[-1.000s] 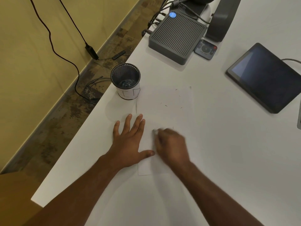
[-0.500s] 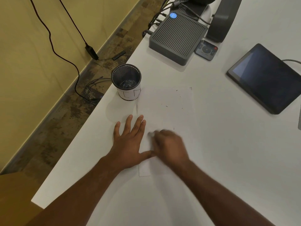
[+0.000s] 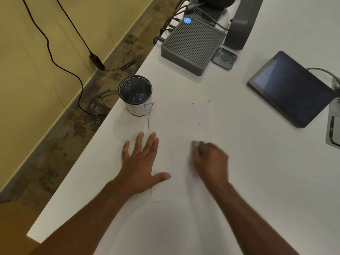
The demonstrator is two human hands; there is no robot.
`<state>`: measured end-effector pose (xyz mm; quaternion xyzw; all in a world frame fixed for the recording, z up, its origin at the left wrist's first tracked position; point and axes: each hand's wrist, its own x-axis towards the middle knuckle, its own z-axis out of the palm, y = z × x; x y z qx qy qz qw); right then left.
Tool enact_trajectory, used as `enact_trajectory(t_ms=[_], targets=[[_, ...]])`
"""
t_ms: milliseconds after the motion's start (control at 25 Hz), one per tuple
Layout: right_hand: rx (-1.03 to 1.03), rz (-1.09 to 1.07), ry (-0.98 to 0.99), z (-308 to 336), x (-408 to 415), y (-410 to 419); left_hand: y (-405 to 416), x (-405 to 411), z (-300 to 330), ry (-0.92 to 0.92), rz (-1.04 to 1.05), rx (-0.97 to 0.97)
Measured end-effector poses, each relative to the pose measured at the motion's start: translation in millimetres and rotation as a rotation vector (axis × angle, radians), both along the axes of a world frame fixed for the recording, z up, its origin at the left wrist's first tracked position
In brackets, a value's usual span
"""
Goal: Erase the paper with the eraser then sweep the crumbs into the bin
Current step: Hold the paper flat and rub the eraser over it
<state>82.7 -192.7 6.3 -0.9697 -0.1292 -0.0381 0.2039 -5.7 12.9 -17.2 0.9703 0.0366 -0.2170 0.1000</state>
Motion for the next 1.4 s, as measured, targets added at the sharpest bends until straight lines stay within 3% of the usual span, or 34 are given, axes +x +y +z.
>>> enact_trajectory(t_ms=[120, 240, 320, 400, 480, 600, 680, 840, 880, 1040, 1120, 1240, 1400], targets=[[0.004, 0.309, 0.005, -10, -38, 12, 0, -1, -1, -0.003, -0.002, 0.003], [-0.034, -0.032, -0.029, -5, 15, -12, 1, 0, -3, -0.008, -0.010, 0.006], [-0.037, -0.083, -0.031, 2, 16, -9, 1, -1, -4, -0.016, -0.013, 0.010], [-0.007, 0.127, 0.050, -2, -25, 17, 0, -1, -3, -0.033, -0.003, 0.009], [0.007, 0.309, 0.008, -10, -38, 20, 0, -2, -4, -0.028, -0.006, 0.017], [-0.034, -0.031, -0.032, -6, 22, -7, 1, 0, -5, -0.038, -0.003, 0.009], [-0.027, -0.121, -0.076, 1, 29, -8, 1, -1, -6, -0.039, -0.007, 0.000], [0.003, 0.356, 0.040, -10, -54, 24, 1, -5, -11, -0.083, -0.005, 0.005], [0.001, 0.367, 0.074, -8, -48, 18, 1, -4, -10, -0.082, -0.005, 0.007], [-0.020, -0.060, -0.022, -2, 15, -12, 1, -2, -6, -0.052, -0.007, 0.009], [-0.011, 0.027, 0.040, 0, -11, 2, -1, -2, -3, -0.052, 0.003, 0.003], [-0.022, 0.325, 0.077, -9, -52, 9, 0, -2, -3, -0.036, 0.007, 0.005], [0.016, -0.073, 0.078, 3, 8, -21, 0, -1, -3, -0.029, 0.007, 0.007]])
